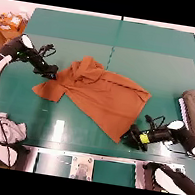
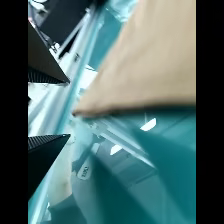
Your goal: Fold the shirts.
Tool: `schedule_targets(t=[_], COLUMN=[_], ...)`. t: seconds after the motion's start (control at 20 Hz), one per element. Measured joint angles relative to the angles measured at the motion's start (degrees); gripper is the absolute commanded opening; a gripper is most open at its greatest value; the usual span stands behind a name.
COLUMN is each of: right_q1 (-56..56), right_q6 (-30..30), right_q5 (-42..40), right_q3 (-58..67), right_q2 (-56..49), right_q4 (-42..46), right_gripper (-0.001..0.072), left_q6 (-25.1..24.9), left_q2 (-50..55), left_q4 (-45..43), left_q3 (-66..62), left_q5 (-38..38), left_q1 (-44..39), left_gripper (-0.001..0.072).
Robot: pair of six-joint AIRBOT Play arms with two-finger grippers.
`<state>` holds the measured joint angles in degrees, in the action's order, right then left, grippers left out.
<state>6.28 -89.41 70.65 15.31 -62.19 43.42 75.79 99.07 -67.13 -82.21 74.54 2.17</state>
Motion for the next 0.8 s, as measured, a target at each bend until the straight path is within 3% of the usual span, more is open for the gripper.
schedule_targets(t=[0.15,0.2,0.25,0.35,0.55,0.8], right_q1=[-3.4,-4.8,-5.9,-8.0,-10.0,-5.5], right_q6=[1.6,2.8,4.5,8.8,15.1,17.6], right_q5=[-6.4,-9.6,-13.2,-19.4,-20.7,-9.0], right_q3=[-2.3,-2.6,-2.8,-2.9,-0.4,12.4], right_q2=[0.0,0.1,0.2,0.0,-0.2,0.2], right_q4=[-6.0,-8.7,-11.3,-16.5,-22.1,-24.1], right_gripper=[0.0365,0.0318,0.0187,0.0019,0.0013,0.0013], left_q6=[0.0,0.0,0.0,0.1,0.2,0.2], left_q2=[0.0,0.0,0.0,0.0,-1.1,-11.4], left_q4=[0.0,0.1,0.1,0.2,0.2,0.0], left_q3=[0.0,0.0,0.0,0.0,0.0,-0.7], left_q5=[0.0,0.0,0.0,0.0,1.5,1.9], left_q1=[0.0,0.0,0.0,0.0,0.0,0.0], left_gripper=[0.0029,0.0029,0.0028,0.0028,0.0027,0.0028])
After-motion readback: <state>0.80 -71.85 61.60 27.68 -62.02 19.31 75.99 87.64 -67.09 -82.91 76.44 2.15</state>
